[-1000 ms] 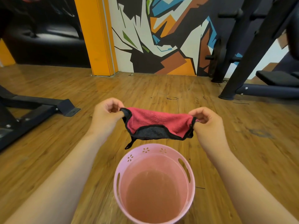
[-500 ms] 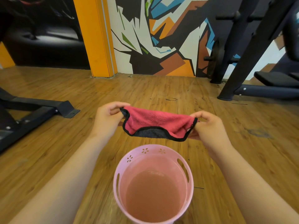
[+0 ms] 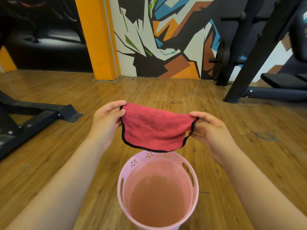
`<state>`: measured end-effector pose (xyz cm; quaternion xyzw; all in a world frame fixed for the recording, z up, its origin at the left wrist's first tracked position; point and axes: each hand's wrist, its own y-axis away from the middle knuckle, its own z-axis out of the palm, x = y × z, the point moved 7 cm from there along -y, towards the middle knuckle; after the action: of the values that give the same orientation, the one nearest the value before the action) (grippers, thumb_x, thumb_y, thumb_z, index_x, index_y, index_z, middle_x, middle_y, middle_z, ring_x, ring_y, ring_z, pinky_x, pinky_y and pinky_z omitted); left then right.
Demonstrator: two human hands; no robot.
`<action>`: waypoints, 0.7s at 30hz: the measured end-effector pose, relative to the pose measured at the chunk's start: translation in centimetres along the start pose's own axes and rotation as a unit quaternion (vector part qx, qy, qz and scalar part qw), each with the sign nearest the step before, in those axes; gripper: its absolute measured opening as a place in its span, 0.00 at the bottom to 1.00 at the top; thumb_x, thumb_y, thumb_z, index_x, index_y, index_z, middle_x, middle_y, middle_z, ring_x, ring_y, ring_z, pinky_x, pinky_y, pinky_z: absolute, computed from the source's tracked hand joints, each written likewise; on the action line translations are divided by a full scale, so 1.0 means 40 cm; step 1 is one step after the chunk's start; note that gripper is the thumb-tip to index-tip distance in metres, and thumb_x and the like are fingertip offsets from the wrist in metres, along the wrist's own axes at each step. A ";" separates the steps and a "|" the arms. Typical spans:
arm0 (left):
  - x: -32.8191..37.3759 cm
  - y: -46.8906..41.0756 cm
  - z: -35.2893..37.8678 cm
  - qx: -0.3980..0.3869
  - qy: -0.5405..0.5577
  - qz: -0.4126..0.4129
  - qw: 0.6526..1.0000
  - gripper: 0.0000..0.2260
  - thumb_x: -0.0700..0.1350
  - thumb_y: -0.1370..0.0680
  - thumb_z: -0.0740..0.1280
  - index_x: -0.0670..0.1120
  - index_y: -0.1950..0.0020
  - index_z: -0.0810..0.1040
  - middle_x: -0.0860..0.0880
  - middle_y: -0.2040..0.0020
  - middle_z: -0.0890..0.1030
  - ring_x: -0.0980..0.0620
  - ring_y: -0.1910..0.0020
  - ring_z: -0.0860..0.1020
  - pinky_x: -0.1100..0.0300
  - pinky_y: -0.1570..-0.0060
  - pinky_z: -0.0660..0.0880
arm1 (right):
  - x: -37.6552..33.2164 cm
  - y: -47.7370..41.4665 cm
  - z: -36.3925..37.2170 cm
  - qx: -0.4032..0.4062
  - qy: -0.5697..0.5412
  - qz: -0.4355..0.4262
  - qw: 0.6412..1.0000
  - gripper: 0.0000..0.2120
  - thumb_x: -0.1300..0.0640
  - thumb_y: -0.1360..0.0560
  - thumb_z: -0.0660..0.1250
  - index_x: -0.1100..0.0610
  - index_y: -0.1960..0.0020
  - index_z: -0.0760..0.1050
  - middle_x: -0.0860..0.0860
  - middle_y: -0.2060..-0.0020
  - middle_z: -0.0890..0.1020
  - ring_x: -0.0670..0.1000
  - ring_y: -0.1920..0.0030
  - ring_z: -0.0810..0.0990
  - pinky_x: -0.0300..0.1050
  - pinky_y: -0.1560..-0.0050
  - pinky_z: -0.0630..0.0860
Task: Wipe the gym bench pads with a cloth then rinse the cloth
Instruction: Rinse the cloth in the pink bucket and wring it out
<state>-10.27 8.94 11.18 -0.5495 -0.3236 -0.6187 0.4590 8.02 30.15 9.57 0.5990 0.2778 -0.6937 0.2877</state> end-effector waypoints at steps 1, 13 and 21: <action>0.000 0.002 0.000 0.002 -0.004 0.000 1.000 0.14 0.31 0.22 0.62 0.48 0.50 0.81 0.47 0.52 0.82 0.50 0.51 0.79 0.59 0.52 0.76 | 0.002 0.001 0.001 0.006 -0.020 0.012 1.000 0.17 0.70 0.23 0.54 0.55 0.51 0.78 0.54 0.58 0.80 0.52 0.58 0.79 0.45 0.52 0.76; 0.001 0.001 0.013 -0.023 -0.024 0.015 0.999 0.16 0.27 0.25 0.63 0.47 0.50 0.82 0.47 0.51 0.83 0.51 0.50 0.80 0.58 0.46 0.77 | 0.008 -0.002 0.000 0.010 0.033 -0.024 0.999 0.18 0.74 0.30 0.68 0.54 0.50 0.79 0.54 0.56 0.80 0.48 0.57 0.80 0.37 0.54 0.78; 0.021 0.005 0.041 -0.027 -0.241 0.138 0.960 0.23 0.25 0.31 0.68 0.51 0.48 0.80 0.56 0.52 0.80 0.58 0.53 0.76 0.74 0.55 0.72 | 0.013 -0.009 0.014 0.044 0.346 -0.076 0.934 0.19 0.72 0.32 0.70 0.51 0.50 0.81 0.47 0.52 0.75 0.45 0.54 0.76 0.24 0.63 0.68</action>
<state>-9.42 10.17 12.27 -0.7336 -0.3292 -0.4072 0.4332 7.33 29.94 9.12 0.7912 0.3742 -0.4746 0.0931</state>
